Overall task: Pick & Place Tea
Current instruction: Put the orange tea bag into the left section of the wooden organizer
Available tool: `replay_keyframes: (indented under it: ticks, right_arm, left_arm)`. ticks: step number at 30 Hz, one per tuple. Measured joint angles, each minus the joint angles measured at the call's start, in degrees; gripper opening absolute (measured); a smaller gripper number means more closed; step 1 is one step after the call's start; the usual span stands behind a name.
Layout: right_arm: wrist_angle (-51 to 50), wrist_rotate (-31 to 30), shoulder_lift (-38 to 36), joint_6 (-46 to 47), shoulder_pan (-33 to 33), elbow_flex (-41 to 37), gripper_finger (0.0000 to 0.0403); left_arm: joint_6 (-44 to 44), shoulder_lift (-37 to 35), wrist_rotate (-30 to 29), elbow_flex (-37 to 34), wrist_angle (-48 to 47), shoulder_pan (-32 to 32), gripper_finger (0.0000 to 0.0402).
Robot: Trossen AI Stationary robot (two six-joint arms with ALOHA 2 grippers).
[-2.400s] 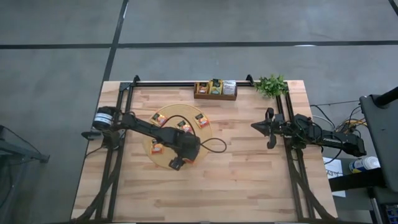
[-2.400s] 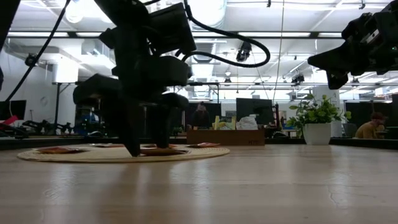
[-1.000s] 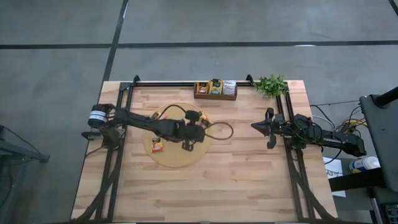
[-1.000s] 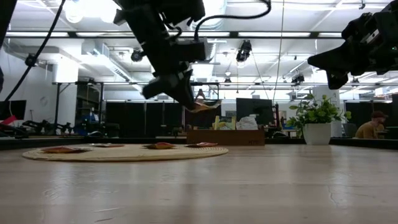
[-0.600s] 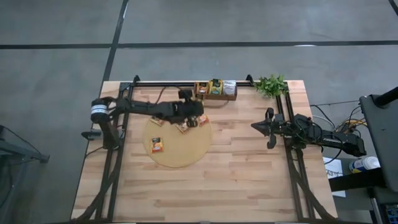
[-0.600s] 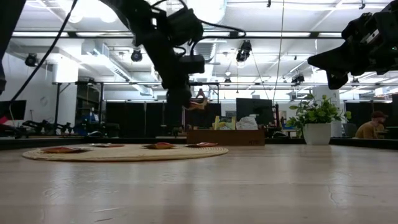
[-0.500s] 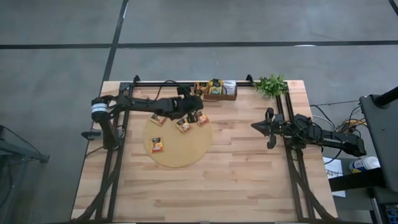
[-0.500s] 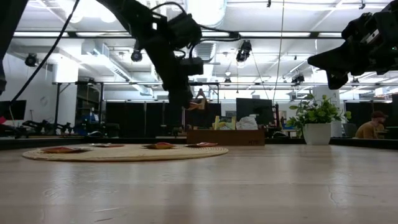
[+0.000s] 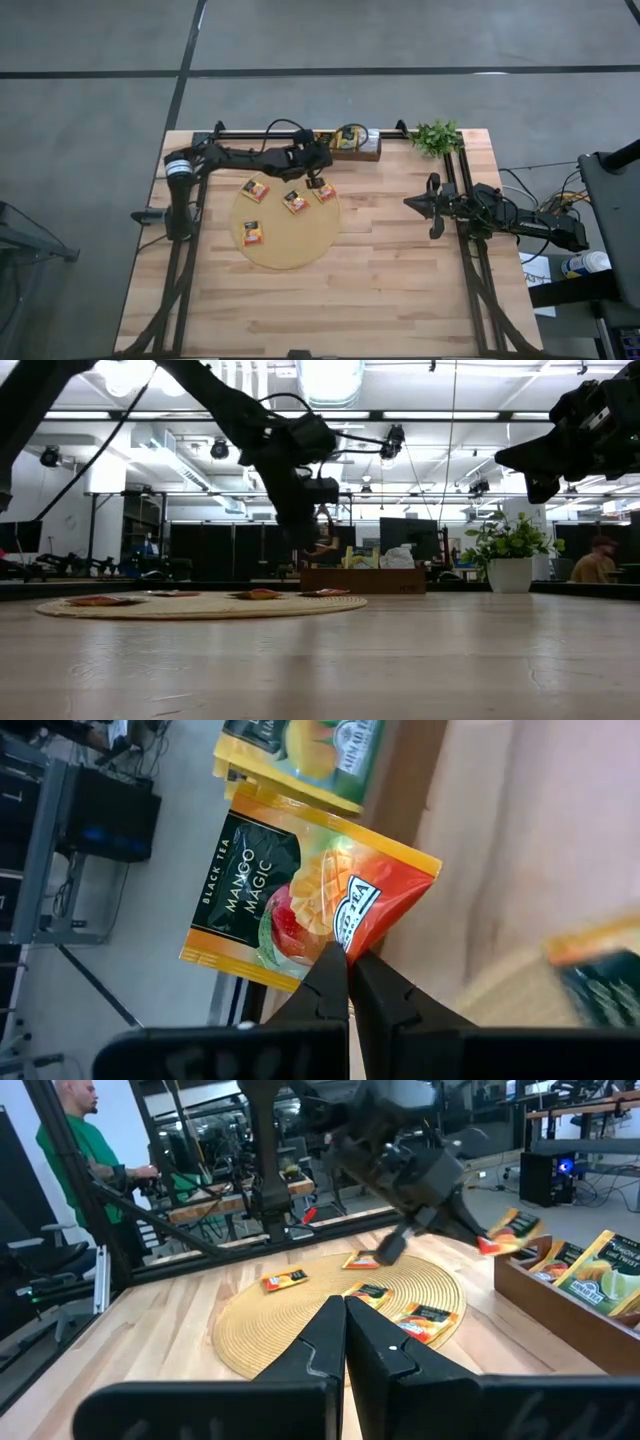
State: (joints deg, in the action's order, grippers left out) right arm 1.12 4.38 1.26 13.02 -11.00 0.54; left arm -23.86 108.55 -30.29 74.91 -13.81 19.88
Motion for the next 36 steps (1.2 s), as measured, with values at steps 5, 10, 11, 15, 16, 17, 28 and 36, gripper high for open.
replay_keyframes:
  ticks: [5,10,11,15,16,17,28,36]
  right_arm:
    - [-0.02,0.0,0.0,0.0,0.0,0.0,0.0009]
    - [-0.02,-0.01,0.04,0.0,-0.01,0.0,0.0009]
    - [-0.01,0.0,0.0,0.0,0.0,0.0,0.0009]
    - [-0.01,0.0,0.0,0.0,-0.01,0.01,0.0009]
    - [-0.02,0.0,0.0,0.0,-0.02,0.0,0.0009]
    - [-0.02,0.0,0.02,0.0,0.0,0.0,0.0009]
    - [-0.02,0.0,-0.02,0.0,-0.01,0.0,0.0009]
    - [-0.02,0.0,-0.02,0.0,-0.01,0.0,0.0009]
  left_arm:
    - [-0.12,3.65,0.91,5.63,-0.13,2.53,0.0]
    - [-0.36,7.78,1.38,11.04,-2.29,4.64,0.0]
    - [-0.4,8.58,1.83,12.08,-2.85,4.93,0.0]
    - [-0.91,11.48,2.15,15.55,-5.39,5.66,0.0]
    - [-0.95,12.08,2.24,16.0,-5.9,5.7,0.0]
    - [-1.02,12.65,2.25,16.23,-6.15,5.77,0.0]
    - [-1.52,13.55,1.91,16.62,-6.09,6.33,0.0]
    - [-1.5,13.55,1.84,16.62,-6.19,7.45,0.0008]
